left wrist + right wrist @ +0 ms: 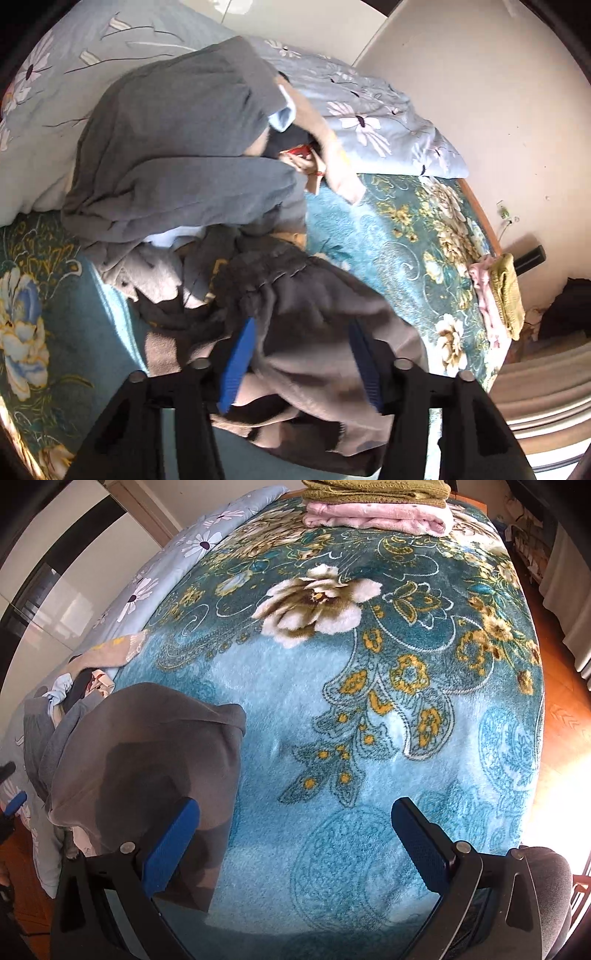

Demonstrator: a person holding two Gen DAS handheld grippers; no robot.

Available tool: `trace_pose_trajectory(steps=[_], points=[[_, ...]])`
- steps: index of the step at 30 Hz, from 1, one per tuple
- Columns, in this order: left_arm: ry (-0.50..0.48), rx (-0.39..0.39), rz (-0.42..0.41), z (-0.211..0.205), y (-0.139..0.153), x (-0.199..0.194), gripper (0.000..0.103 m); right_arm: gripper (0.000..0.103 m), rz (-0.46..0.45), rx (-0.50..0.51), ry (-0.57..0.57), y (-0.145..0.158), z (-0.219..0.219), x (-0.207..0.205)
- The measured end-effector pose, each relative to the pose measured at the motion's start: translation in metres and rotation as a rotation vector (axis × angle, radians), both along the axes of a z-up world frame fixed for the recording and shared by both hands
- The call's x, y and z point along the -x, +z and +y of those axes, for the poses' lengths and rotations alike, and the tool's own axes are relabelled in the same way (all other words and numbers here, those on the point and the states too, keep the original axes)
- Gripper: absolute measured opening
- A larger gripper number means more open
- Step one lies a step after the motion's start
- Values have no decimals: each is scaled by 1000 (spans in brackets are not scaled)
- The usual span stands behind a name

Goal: Fold clothes

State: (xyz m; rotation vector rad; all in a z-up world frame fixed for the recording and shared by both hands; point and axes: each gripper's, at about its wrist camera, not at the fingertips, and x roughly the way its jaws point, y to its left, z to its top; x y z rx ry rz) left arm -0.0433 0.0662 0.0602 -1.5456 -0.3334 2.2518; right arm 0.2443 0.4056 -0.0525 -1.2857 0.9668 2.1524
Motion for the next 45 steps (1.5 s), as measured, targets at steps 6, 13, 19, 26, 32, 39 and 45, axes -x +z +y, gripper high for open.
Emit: trace_pose_trajectory(steps=[6, 13, 19, 26, 32, 39, 45], points=[[-3, 251, 38, 25, -21, 6, 67, 103, 36, 74, 79, -3, -8, 8], [210, 126, -92, -34, -62, 24, 67, 103, 13, 266, 205, -31, -31, 43], [284, -45, -185, -40, -84, 33, 66, 100, 35, 355, 153, -50, -31, 52], [287, -83, -167, -30, -86, 42, 65, 92, 60, 388, 110, -50, -25, 56], [194, -60, -118, -11, -70, 48, 18, 12, 8, 427, 73, -50, -12, 62], [-22, -198, 6, 65, 7, 68, 13, 6, 87, 199, 142, 27, 31, 81], [-307, -469, 256, 175, 162, 70, 13, 6, 173, -97, 118, 135, 91, 107]])
